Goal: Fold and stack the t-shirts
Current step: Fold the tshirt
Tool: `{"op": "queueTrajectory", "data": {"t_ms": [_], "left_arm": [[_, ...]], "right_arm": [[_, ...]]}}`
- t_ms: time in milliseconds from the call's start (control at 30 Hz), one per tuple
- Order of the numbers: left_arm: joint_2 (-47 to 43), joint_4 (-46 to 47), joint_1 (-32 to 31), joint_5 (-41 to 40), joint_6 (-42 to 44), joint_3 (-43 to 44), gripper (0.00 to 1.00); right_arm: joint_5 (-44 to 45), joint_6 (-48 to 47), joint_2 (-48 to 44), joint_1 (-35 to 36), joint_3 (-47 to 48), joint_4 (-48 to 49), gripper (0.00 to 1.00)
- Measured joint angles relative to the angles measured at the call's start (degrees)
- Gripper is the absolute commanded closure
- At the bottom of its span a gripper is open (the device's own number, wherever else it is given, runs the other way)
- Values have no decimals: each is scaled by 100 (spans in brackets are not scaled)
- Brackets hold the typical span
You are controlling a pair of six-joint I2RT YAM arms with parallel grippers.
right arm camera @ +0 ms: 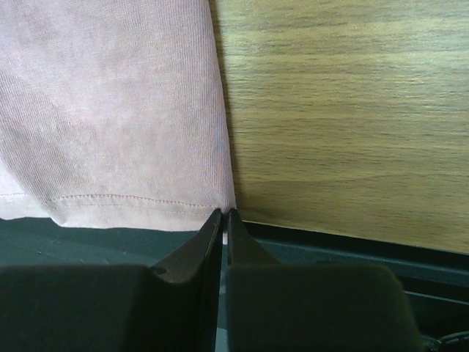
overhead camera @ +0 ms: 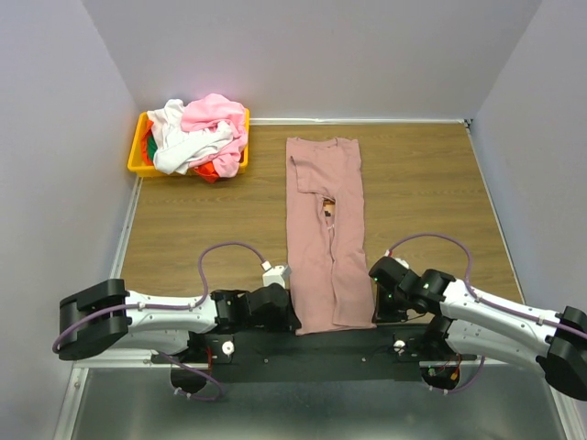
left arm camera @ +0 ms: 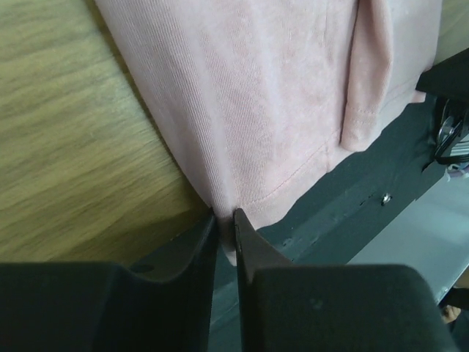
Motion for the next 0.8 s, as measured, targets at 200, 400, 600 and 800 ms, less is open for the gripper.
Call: {"op": "queueTrajectory", "data": {"t_ms": [200, 400, 600, 800], "left_arm": [[105, -4, -61, 7, -68, 24, 100], [199, -50, -79, -15, -74, 120, 100], [94, -188, -90, -385, -205, 205, 100], [-101, 22, -72, -1058, -256, 363, 100]], "right_arm": [[-15, -4, -37, 0, -2, 2, 100], [-15, -4, -195, 0, 0, 0, 100], [81, -4, -236, 0, 184, -9, 100], [511, -7, -96, 0, 553, 28, 100]]}}
